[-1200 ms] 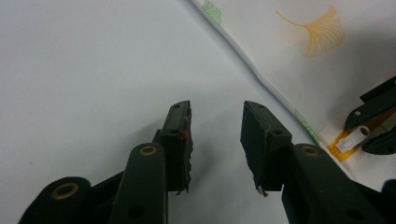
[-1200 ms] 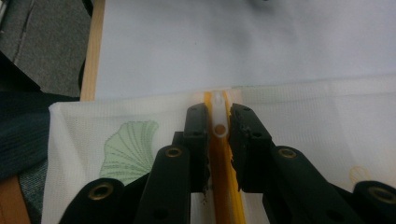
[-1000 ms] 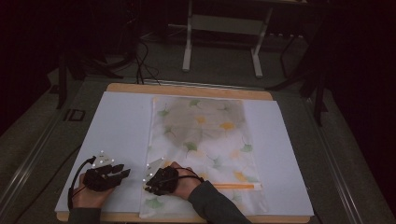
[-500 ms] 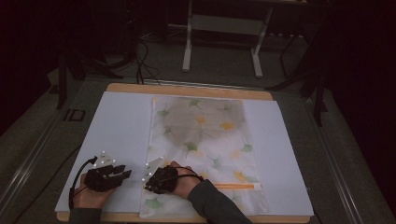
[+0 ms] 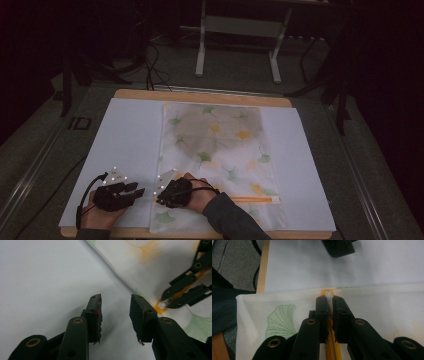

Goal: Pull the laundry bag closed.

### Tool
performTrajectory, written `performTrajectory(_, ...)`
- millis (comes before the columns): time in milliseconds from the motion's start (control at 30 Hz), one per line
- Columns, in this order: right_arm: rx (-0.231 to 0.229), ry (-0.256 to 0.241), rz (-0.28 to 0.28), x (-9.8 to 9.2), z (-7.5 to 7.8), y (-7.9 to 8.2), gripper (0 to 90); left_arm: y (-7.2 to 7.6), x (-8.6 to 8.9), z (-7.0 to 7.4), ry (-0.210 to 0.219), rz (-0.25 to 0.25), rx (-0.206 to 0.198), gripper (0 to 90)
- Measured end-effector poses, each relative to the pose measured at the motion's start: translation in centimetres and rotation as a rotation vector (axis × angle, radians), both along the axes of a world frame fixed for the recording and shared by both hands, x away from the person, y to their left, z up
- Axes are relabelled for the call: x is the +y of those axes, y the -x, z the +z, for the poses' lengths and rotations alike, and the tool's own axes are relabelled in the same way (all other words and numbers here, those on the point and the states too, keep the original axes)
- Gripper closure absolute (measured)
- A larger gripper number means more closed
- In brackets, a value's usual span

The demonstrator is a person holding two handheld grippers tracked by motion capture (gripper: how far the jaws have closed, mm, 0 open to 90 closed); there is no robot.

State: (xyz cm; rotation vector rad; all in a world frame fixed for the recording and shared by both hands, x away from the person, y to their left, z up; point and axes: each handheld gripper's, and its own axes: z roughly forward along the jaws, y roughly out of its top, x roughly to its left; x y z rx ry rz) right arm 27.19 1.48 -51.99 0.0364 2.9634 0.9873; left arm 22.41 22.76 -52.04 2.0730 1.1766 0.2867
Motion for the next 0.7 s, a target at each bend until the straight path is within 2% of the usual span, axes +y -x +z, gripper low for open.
performTrajectory(233, -0.005, 0.000, 0.000, -0.1, 0.1, 0.1, 83.7, 0.8, -0.9, 0.0, -0.009, -0.026, 0.014, 58.4)
performTrajectory(433, -0.012, -0.002, 0.000, -0.1, 0.3, 0.1, 83.8, 1.3, -1.3, 0.0, 0.032, -0.051, 0.023, 57.2)
performTrajectory(567, -0.016, -0.003, 0.001, -0.1, 0.3, 0.1, 83.8, 1.5, -1.6, 0.0, 0.016, -0.062, 0.030, 57.1)
performTrajectory(700, -0.020, -0.006, 0.002, -0.1, 0.4, 0.2, 83.9, 1.6, -1.8, 0.0, 0.027, -0.074, 0.039, 57.1)
